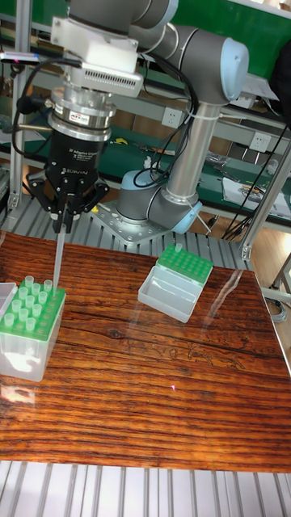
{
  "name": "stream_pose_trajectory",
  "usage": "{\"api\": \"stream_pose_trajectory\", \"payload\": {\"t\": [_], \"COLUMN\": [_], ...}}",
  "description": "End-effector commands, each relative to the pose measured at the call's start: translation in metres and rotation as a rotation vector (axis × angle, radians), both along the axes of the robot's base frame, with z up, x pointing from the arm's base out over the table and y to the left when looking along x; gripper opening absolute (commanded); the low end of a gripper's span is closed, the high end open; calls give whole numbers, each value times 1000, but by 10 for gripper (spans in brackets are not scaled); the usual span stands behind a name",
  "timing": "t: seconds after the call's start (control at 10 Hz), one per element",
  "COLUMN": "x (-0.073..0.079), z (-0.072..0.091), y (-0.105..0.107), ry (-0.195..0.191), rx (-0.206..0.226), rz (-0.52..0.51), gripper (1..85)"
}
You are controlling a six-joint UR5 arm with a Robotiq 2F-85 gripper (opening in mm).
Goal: Transfer all large pipette tips from one holder to another
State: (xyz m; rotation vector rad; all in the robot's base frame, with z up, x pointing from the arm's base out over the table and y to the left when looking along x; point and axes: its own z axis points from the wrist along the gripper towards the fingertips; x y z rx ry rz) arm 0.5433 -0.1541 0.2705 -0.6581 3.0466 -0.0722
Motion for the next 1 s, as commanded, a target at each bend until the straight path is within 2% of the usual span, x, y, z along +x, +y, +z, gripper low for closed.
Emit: {"api": "stream_pose_trajectory", "payload": {"t": [0.0, 0.9], "x": [2, -3], "z": [-1, -4], "y": [4, 3], "ry": [-3, 26], "rx": [16, 13], "rz": [4, 29], "gripper": [10, 50]}}
